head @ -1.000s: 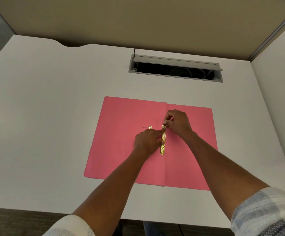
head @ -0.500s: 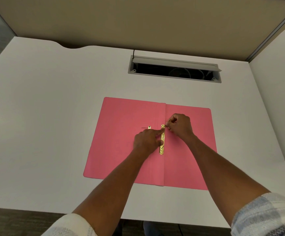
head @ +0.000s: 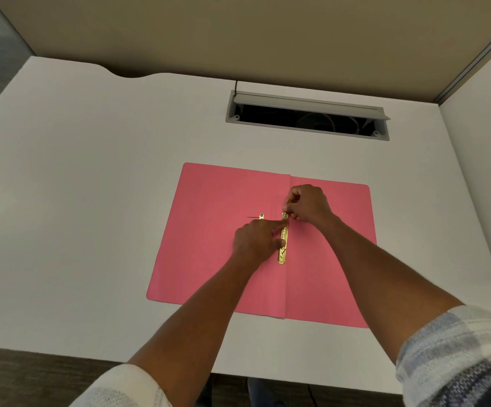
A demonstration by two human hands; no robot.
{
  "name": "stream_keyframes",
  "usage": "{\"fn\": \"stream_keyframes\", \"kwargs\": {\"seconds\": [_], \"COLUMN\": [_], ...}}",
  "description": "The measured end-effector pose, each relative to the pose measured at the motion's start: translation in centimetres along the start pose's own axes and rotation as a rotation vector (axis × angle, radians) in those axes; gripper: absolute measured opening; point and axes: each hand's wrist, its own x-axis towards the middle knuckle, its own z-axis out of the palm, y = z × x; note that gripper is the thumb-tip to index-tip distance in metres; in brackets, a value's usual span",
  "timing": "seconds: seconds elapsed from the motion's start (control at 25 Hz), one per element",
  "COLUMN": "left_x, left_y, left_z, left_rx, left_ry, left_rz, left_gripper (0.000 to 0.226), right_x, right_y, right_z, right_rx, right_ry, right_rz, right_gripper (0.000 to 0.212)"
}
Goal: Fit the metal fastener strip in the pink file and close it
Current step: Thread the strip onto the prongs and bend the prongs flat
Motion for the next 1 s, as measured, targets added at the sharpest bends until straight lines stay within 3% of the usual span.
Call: {"fn": "stream_keyframes", "kwargs": {"seconds": [0.76,0.88,1.0], "left_x": [-0.1,0.0,0.0], "left_y": [-0.2,-0.2,-0.3], "left_z": [0.1,-0.1,-0.1], "left_rx": [0.005,-0.02,-0.031], "left_ry": [0.013,0.003,0.003], "left_rz": [0.03,0.013,0.006], "left_gripper": [0.049,0.05,0.051], "right_x": [-2.5,-5.7,-9.2], "right_y": [0.9,1.5,1.7], "right_z": [0.0,0.8,2.0], "right_rx": [0.234,0.307,0.483], "right_ry": [0.055,0.115,0.016], "right_rz": [0.094,0.186,0.384], "right_gripper": [0.01,0.006,0.024]}}
